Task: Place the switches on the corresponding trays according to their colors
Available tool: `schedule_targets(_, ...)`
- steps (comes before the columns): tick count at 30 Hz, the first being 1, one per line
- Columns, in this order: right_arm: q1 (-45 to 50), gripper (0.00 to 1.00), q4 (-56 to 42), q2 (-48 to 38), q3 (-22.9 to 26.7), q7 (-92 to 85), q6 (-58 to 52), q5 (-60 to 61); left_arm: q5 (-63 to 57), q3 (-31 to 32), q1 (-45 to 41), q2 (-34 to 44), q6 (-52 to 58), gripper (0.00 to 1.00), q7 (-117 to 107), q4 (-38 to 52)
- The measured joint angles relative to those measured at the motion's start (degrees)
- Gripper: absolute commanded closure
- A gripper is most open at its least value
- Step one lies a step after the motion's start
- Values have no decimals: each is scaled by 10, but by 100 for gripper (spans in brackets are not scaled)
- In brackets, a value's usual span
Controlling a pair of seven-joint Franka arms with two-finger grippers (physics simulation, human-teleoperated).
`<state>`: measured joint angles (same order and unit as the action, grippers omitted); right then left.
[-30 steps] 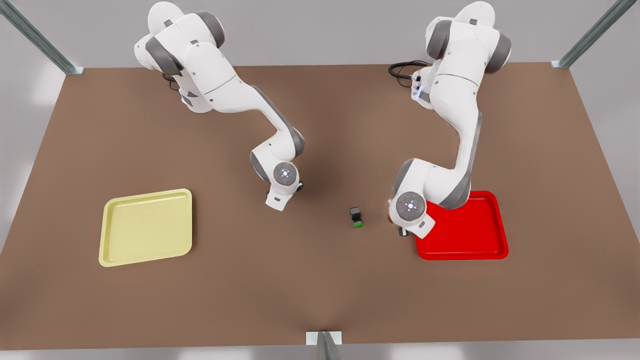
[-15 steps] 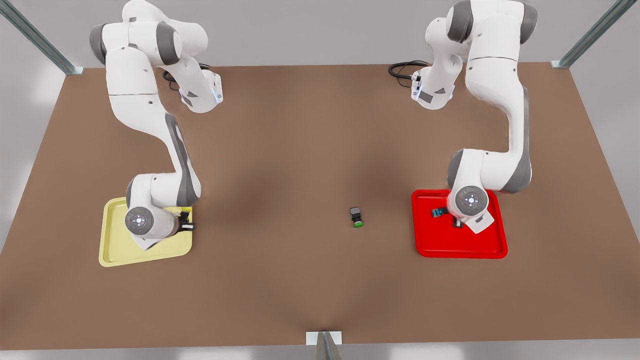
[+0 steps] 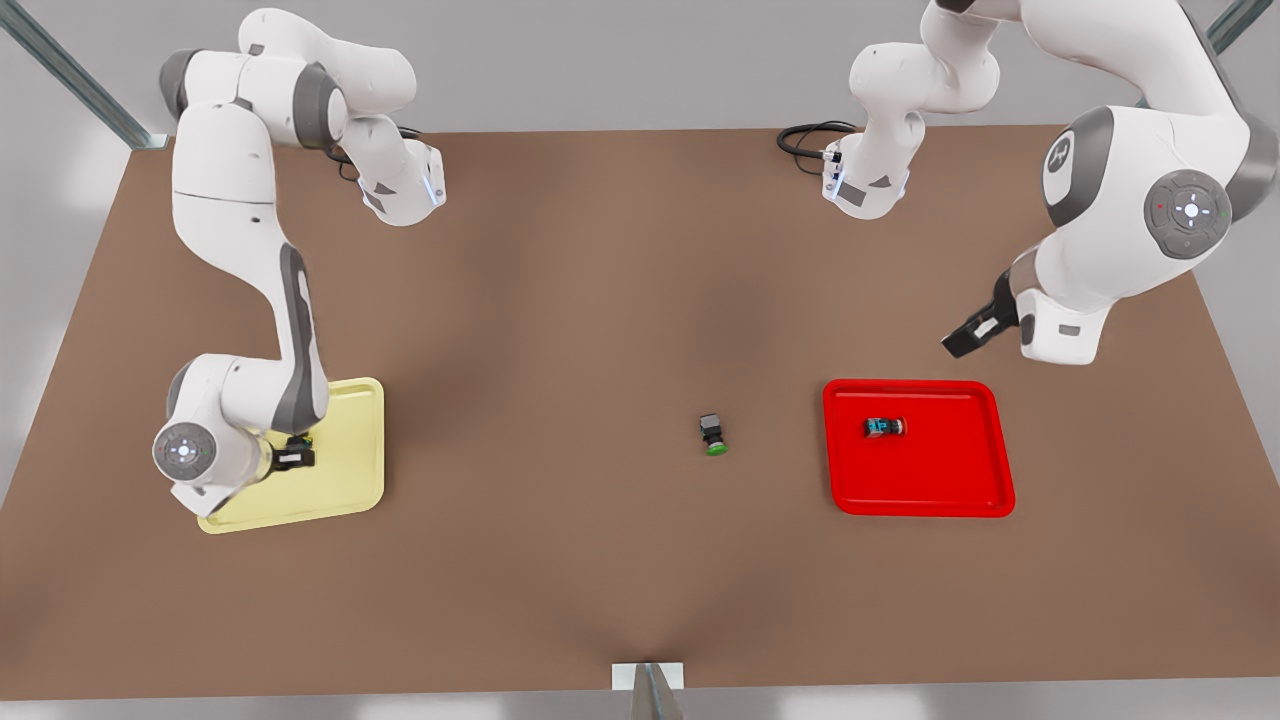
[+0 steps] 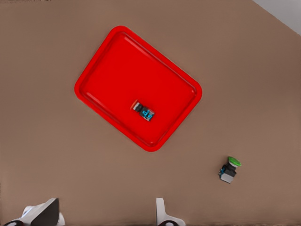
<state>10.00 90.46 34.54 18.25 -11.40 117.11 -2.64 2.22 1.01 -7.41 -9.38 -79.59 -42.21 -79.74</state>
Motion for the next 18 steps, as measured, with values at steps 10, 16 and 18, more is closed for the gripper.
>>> schedule_targets(10,-56,0,-120,-195,-15,-61,-228,-12,12,-1,1,-1,7,0,172,0)
schedule_targets(16,-66,0,-110,-224,-55,-75,-289,-18,12,-1,1,-1,9,0,237,0)
schedule_targets(18,-71,0,-107,-229,-60,-77,-300,-19,12,-1,1,-1,10,0,255,0)
